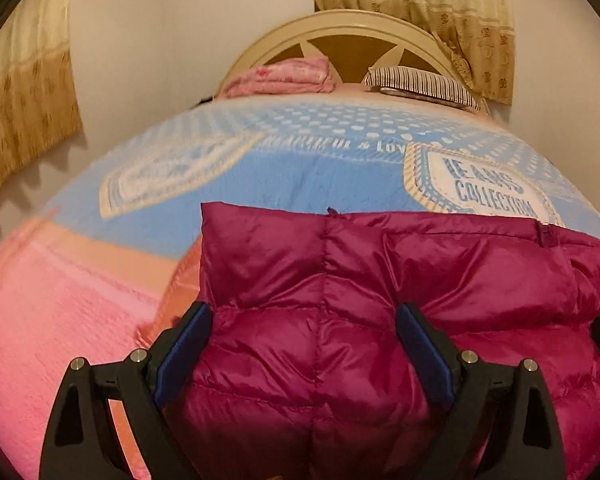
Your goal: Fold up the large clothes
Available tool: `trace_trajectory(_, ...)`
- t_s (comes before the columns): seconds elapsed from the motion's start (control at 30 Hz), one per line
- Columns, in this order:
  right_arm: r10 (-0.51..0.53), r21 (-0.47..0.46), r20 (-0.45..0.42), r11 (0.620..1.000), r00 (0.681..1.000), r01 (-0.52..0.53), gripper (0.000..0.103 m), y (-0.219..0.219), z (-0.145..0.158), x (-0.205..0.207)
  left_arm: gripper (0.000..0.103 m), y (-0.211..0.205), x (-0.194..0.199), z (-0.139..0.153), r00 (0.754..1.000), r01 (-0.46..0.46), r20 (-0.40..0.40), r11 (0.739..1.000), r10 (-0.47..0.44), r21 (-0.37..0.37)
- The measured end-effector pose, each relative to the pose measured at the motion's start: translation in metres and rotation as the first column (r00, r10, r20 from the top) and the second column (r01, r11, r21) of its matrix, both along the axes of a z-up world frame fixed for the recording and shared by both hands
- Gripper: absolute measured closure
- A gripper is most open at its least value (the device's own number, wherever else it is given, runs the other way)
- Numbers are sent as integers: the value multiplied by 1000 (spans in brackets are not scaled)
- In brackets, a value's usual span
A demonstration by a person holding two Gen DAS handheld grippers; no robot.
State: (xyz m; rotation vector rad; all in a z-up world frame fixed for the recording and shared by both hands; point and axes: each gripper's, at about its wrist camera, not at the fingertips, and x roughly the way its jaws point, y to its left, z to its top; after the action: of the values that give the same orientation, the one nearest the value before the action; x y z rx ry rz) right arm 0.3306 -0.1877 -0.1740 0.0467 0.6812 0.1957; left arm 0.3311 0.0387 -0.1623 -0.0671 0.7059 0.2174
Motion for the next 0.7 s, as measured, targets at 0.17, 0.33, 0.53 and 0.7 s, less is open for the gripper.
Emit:
trace_trajectory(0.17, -4, 59, -41, 998, 999, 6, 5, -11, -15, 4, 9, -6, 7, -6, 1000, 13, -25, 1000, -13, 23)
trace_trajectory(0.33, -5, 42, -67, 999, 998, 8, 4, -9, -19, 8, 9, -7, 14, -13, 998, 19, -63, 1000, -17, 24)
trace_trajectory(0.53, -8, 24, -107, 1000, 994, 11, 4, -5, -26, 18, 9, -7, 19, -17, 996, 25, -88, 1000, -24, 17)
trace_trajectory(0.7, -11, 3, -128, 1000, 992, 12, 3, -1, -30, 21, 9, -7, 19, -18, 995, 28, -97, 999, -27, 15)
